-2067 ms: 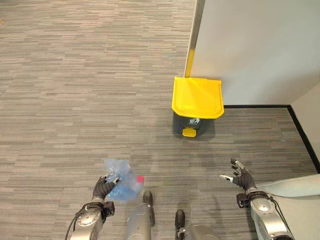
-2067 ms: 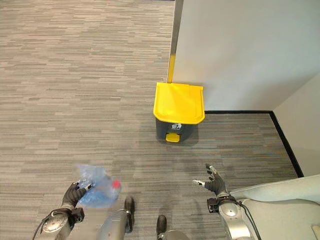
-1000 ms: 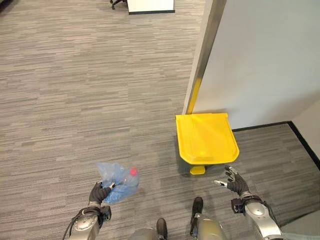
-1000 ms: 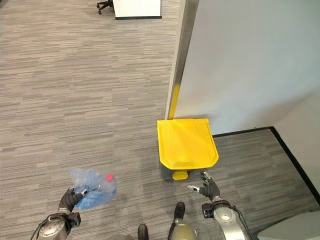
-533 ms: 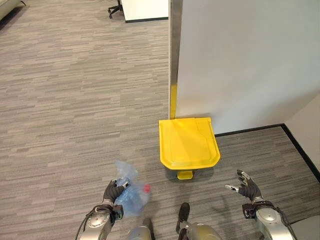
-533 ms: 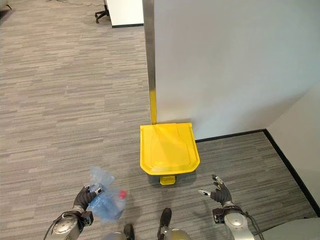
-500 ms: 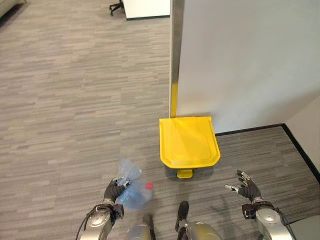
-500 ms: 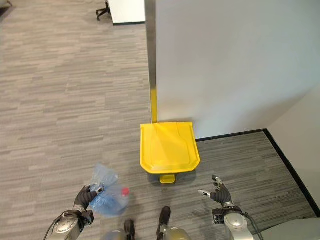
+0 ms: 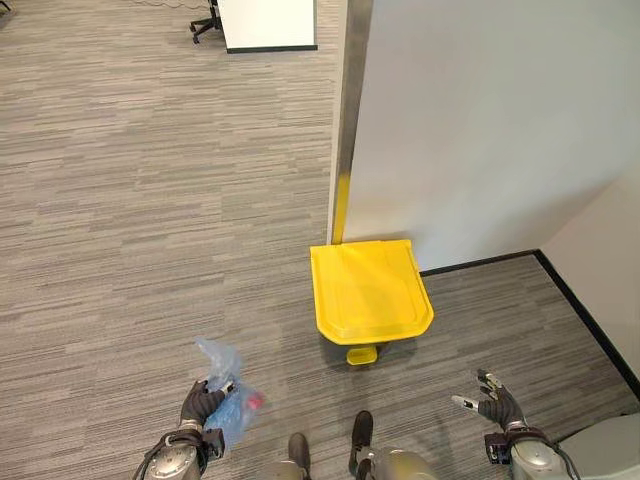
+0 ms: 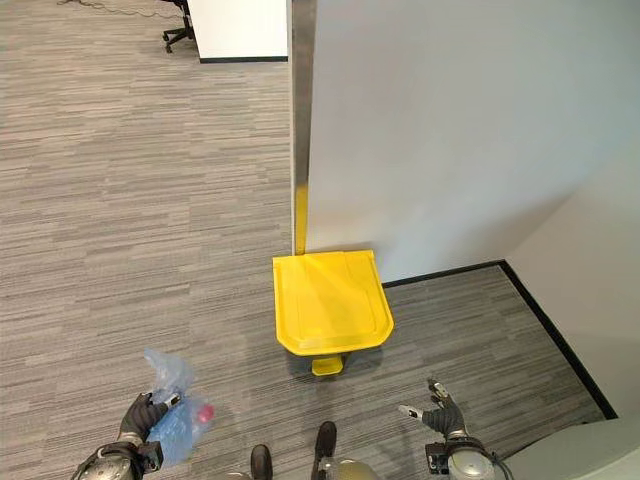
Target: Gather garbage on tea table into small bin, then transfer packed bag to large trash can.
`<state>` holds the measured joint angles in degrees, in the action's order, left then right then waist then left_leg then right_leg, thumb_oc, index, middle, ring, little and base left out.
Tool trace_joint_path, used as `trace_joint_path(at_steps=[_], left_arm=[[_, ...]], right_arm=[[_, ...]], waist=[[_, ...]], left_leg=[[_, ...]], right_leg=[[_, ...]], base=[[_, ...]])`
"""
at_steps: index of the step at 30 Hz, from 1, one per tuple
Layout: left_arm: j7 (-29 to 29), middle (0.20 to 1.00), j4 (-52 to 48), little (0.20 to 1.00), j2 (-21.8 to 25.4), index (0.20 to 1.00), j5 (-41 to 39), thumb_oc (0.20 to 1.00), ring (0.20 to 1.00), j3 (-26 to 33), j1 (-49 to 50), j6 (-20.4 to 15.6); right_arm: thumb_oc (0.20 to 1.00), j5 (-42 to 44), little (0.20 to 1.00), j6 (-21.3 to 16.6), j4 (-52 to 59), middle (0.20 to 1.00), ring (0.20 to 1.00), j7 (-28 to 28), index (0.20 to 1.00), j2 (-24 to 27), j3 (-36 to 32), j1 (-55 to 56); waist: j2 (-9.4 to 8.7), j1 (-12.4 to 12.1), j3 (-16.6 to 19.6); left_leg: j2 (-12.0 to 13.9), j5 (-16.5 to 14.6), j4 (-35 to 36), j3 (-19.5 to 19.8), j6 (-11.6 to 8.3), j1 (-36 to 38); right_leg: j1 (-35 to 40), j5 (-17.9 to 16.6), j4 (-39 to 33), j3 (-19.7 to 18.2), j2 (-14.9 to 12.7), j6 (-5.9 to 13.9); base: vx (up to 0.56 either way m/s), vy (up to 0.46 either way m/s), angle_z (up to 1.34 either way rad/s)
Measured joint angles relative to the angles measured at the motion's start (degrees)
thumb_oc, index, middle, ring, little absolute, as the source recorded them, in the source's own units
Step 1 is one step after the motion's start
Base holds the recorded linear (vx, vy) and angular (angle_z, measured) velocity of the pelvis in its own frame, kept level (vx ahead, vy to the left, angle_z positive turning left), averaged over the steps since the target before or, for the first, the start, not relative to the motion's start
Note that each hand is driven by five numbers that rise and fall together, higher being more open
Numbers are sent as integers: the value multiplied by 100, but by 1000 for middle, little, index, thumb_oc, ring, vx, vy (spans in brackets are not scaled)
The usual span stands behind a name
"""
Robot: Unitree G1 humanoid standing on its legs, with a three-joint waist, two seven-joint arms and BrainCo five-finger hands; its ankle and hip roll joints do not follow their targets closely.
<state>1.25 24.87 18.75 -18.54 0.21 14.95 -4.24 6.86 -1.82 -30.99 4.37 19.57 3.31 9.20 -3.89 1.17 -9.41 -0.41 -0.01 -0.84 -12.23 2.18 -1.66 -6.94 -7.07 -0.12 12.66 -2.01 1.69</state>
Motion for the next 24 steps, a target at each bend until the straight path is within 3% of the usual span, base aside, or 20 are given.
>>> trace_joint_path(at_steps=[7, 11, 13, 15, 16, 18, 19, 22, 24], left_arm=[[61, 200, 6, 200, 51, 200, 0, 200, 200, 4, -111, -1], [91, 200, 3, 200, 61, 200, -3, 200, 200, 8, -281, -3], [106, 200, 7, 200, 50, 200, -4, 200, 200, 4, -378, -8], [107, 200, 8, 200, 40, 200, -5, 200, 200, 3, -469, -10], [101, 200, 38, 200, 36, 200, -5, 200, 200, -13, -576, -5], [107, 200, 66, 200, 12, 200, -5, 200, 200, 7, -575, -10], [107, 200, 109, 200, -3, 200, -2, 200, 200, -7, -588, -9], [110, 200, 119, 200, -35, 200, 1, 200, 200, -24, -588, -3], [99, 200, 84, 200, -110, 200, 0, 200, 200, -16, -600, -9]], right_arm=[[1000, 1, 1000, 4, -12, 1000, 1000, 0, 1000, -2, -4, -243], [1000, 11, 1000, 2, -15, 1000, 1000, 5, 1000, -16, -7, -377], [1000, 36, 1000, -1, -7, 1000, 1000, 7, 1000, -12, -4, -398], [1000, 54, 1000, -1, 1, 1000, 1000, 9, 1000, -4, 10, -392], [1000, 56, 1000, 0, 0, 1000, 1000, 19, 1000, -6, 6, -406], [1000, 55, 1000, 3, -4, 1000, 1000, 19, 1000, -17, 30, -373], [1000, 55, 1000, 17, -15, 1000, 1000, 21, 1000, -25, 10, -327], [1000, 69, 1000, 63, -15, 1000, 1000, 19, 1000, -10, -95, -190], [1000, 106, 1000, 69, -6, 1000, 1000, 31, 1000, 56, -209, -340]], waist=[[73, -44, -107], [97, -20, -270], [66, 0, -368], [79, 26, -488], [95, 135, -589], [74, 142, -613], [58, 266, -617], [10, 297, -584], [269, 258, -595]], left_leg=[[-104, -71, 18, -102, 142, 89], [-218, -191, 38, -89, 196, 186], [-294, -256, 45, -14, 342, 208], [-315, -326, 9, 75, 422, 194], [-314, -376, -78, 238, 423, 199], [-347, -505, -105, 282, 401, 380], [-379, -724, -271, 556, 333, 454], [-376, -959, -323, 892, 113, 771], [-83, -1027, -370, 1256, -54, 726]], right_leg=[[-54, 3, 166, -172, -94, -5], [-391, 351, 1056, -238, -291, 202], [-849, 767, 1848, -377, -438, 354], [-1240, 801, 1939, -373, -479, 455], [-1430, 706, 1173, -295, -557, 585], [-1571, 567, 679, -299, -601, 623], [-1493, 491, 132, -286, -666, 713], [-929, 403, 18, -493, -587, 615], [-932, 482, 174, -472, -327, 572]], base=[[51, 97, -9], [112, 87, 0], [181, 22, 11], [299, -13, 24], [327, -36, 40], [311, -69, 47], [311, -84, 57], [258, -81, 57], [203, -95, 24]])
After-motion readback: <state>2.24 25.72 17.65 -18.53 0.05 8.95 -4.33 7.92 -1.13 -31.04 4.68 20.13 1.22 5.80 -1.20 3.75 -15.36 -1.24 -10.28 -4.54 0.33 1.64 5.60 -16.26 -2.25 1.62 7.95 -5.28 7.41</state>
